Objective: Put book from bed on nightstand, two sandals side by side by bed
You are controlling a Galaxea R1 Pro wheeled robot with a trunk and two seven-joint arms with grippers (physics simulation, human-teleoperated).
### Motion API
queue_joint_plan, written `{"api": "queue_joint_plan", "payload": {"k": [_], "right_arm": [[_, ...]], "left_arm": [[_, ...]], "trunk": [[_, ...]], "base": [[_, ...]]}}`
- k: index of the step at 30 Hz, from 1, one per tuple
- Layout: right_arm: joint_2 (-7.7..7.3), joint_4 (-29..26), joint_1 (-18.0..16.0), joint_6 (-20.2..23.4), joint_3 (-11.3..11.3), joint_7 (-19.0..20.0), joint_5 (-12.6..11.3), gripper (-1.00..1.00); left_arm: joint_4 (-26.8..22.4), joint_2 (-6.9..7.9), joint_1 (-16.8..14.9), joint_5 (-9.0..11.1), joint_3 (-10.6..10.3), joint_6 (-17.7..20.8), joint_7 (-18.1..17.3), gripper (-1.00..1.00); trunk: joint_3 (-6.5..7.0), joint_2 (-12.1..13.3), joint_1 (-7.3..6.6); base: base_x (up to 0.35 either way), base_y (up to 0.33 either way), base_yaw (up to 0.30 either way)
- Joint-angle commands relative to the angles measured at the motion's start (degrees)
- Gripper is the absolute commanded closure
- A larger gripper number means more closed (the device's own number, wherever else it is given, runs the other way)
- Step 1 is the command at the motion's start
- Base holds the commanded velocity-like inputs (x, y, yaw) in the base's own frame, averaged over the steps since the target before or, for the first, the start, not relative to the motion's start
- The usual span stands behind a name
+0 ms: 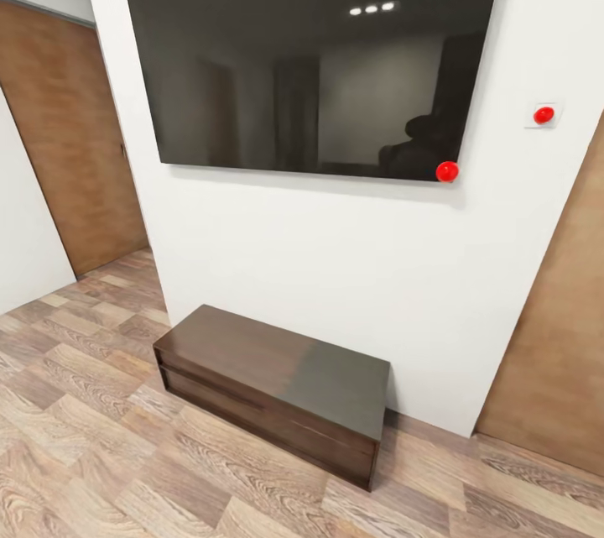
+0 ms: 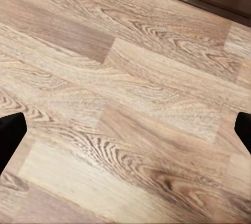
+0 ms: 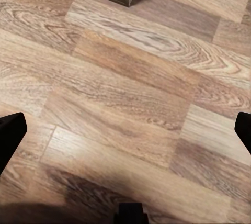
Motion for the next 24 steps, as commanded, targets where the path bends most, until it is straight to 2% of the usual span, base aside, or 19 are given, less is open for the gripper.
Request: {"api": "queue_joint_plan", "payload": {"k": [1,16,24], "right_arm": [[0.00,-0.06,0.02,-0.10,-0.06,0.05,-0.04,-1.00],[0.00,-0.03,0.01,-0.10,0.09,0.05,-0.04,-1.00],[0.00,-0.05,0.02,-0.10,0.12,0.05,-0.04,-1.00]], "left_arm": [[0.03,-0.03,-0.02,0.03,0.10,-0.17,-0.02,-1.00],[0.03,-0.03,-0.02,0.03,0.10,-0.18,-0.01,-1.00],[0.03,-0.03,-0.02,0.03,0.10,-0.18,-0.01,-1.00]], "trunk": [[-0.04,-0.03,0.01],[-0.08,-0.03,0.01],[-0.64,-0.03,0.01]], "base": [[0.040,0.000,0.000],[0.005,0.000,0.000],[0.000,0.000,0.000]]}}
